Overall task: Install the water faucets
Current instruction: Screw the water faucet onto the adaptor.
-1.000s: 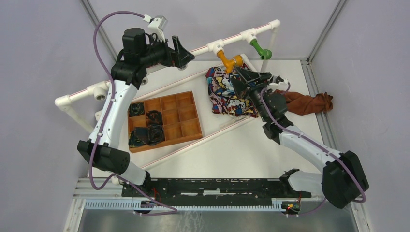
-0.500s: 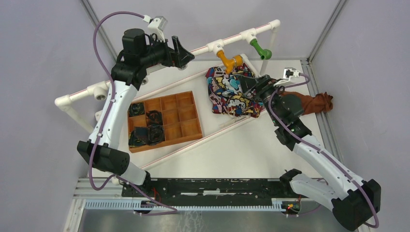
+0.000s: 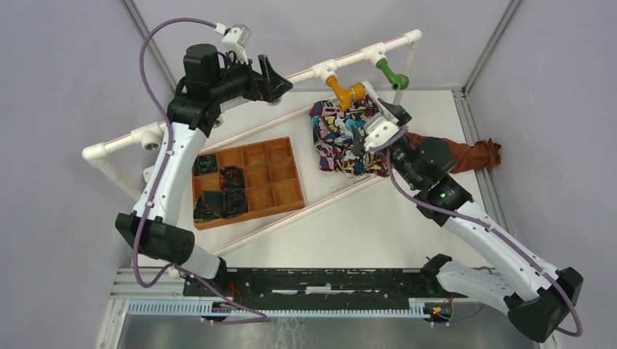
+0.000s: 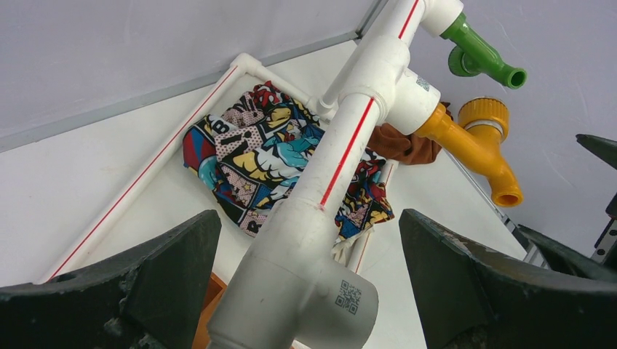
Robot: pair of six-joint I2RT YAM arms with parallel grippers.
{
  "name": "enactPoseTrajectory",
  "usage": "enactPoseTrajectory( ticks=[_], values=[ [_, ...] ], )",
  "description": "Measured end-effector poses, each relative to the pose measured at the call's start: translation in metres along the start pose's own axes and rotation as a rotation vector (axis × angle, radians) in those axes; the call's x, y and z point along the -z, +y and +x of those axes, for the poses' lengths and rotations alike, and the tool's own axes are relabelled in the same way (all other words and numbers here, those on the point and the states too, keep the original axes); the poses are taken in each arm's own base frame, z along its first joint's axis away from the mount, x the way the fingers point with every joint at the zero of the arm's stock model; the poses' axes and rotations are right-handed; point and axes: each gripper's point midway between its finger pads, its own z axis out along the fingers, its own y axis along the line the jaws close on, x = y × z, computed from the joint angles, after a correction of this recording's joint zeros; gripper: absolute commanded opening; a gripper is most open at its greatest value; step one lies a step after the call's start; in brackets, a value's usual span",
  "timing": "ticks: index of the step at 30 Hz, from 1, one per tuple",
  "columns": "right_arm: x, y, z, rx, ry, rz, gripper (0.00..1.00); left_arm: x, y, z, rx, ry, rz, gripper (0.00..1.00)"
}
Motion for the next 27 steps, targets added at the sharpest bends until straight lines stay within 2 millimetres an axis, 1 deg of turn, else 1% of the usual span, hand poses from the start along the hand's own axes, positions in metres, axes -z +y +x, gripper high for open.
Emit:
enactPoseTrajectory(
  ticks=[2, 5, 8, 11, 14, 20, 25, 27],
  values=[
    [0.000, 0.004, 0.000, 0.166, 0.005, -0.004, 0.94, 0.000, 0.000, 0.000, 0.000, 0.000, 0.000, 1.00],
    [0.001, 0.010, 0.010, 0.397, 0.026, -0.019, 0.97, 0.000, 0.000, 0.000, 0.000, -0.001, 0.000, 1.00],
    [0.001, 0.010, 0.023, 0.585, 0.048, -0.004, 0.98, 0.000, 0.000, 0.000, -0.001, -0.002, 0.000, 1.00],
    [-0.004, 0.010, 0.033, 0.742, 0.066, 0.017, 0.98, -0.001, 0.000, 0.000, -0.001, -0.002, 0.000, 1.00],
    [-0.011, 0.008, 0.036, 0.853, 0.078, 0.046, 0.98, -0.002, 0.001, 0.000, -0.003, -0.006, 0.001, 1.00],
    [-0.024, 0.002, 0.025, 1.008, 0.058, 0.115, 0.98, -0.002, 0.001, 0.000, -0.004, -0.008, 0.001, 1.00],
    [-0.043, 0.008, 0.031, 1.108, 0.061, 0.118, 0.98, -0.002, 0.002, 0.000, -0.004, -0.008, 0.000, 1.00],
    [-0.053, 0.010, 0.031, 1.133, 0.062, 0.118, 0.96, -0.002, 0.002, 0.000, -0.004, -0.008, 0.000, 1.00]
  ],
)
